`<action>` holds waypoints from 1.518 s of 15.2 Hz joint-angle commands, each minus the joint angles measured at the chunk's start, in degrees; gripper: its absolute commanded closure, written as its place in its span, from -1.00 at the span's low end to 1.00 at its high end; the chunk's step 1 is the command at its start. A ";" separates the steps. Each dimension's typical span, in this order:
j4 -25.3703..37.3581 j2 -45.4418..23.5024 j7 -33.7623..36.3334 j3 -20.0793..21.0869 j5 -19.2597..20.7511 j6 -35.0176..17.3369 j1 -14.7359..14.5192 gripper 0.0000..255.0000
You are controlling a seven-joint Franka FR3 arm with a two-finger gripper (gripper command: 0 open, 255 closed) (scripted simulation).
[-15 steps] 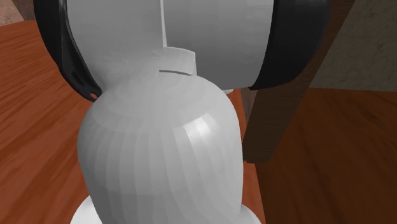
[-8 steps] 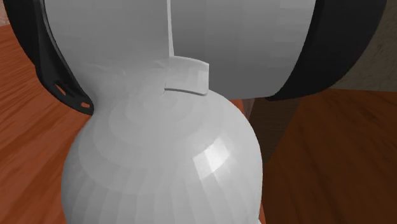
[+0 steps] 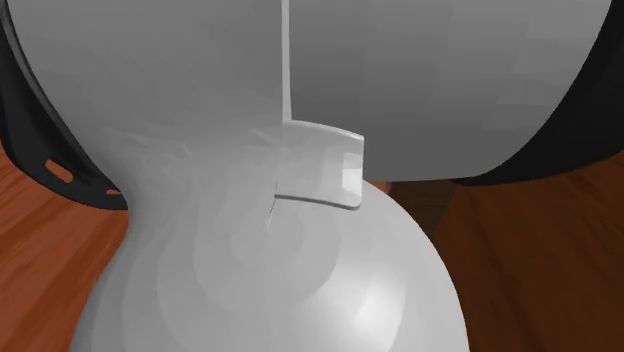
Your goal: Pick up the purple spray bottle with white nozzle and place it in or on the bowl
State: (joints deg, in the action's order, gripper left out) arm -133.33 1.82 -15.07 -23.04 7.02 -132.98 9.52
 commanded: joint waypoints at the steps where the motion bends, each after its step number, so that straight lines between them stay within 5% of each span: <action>1: 0.67 1.03 0.12 0.03 0.36 1.67 0.01 1.00; 9: 3.73 4.50 0.60 0.43 1.36 8.03 -0.06 1.00; 16: -9.05 17.48 10.70 5.98 5.29 8.88 -1.68 1.00; 23: -19.21 29.38 19.77 13.01 4.53 11.74 -4.02 1.00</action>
State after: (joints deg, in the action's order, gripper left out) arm -150.33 29.02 3.08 -11.20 11.74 -121.45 5.88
